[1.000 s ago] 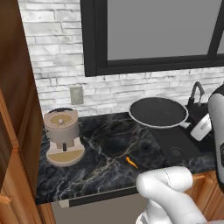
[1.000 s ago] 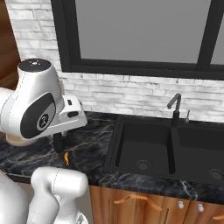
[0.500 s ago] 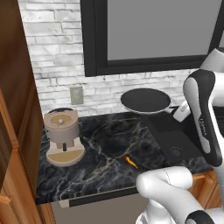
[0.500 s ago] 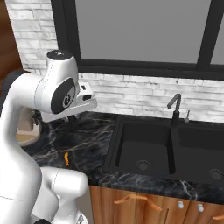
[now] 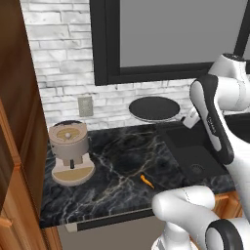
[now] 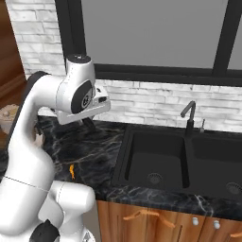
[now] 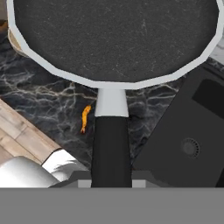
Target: Retrieve the pan from the cabinet, then place the raw meat into the pan to avoid contamination.
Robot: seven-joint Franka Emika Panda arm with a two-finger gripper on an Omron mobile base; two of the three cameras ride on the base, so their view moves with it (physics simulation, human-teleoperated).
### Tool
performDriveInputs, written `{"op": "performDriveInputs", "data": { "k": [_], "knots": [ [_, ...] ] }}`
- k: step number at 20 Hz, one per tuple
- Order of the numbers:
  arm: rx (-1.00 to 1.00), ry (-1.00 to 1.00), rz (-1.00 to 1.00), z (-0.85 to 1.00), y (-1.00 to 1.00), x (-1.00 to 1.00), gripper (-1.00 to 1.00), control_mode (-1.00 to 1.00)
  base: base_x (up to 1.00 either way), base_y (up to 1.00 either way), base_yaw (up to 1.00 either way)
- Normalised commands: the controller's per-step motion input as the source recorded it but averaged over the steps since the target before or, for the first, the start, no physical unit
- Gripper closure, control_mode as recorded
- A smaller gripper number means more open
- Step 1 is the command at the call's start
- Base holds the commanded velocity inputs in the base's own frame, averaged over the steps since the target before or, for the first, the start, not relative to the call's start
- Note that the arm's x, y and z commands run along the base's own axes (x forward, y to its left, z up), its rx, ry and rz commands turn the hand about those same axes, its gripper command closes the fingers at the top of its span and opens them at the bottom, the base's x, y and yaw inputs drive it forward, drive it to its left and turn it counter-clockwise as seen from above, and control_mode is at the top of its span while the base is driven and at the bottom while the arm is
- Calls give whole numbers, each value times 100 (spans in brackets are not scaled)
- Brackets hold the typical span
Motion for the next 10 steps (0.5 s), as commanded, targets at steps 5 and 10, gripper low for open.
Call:
{"op": "performDriveInputs", "data": {
  "k": [5,10],
  "knots": [
    [2,0,2,-32,-5,17,100,-100,0,0,0],
    [4,0,3,-46,-3,24,100,-100,0,0,0]
  ]
}}
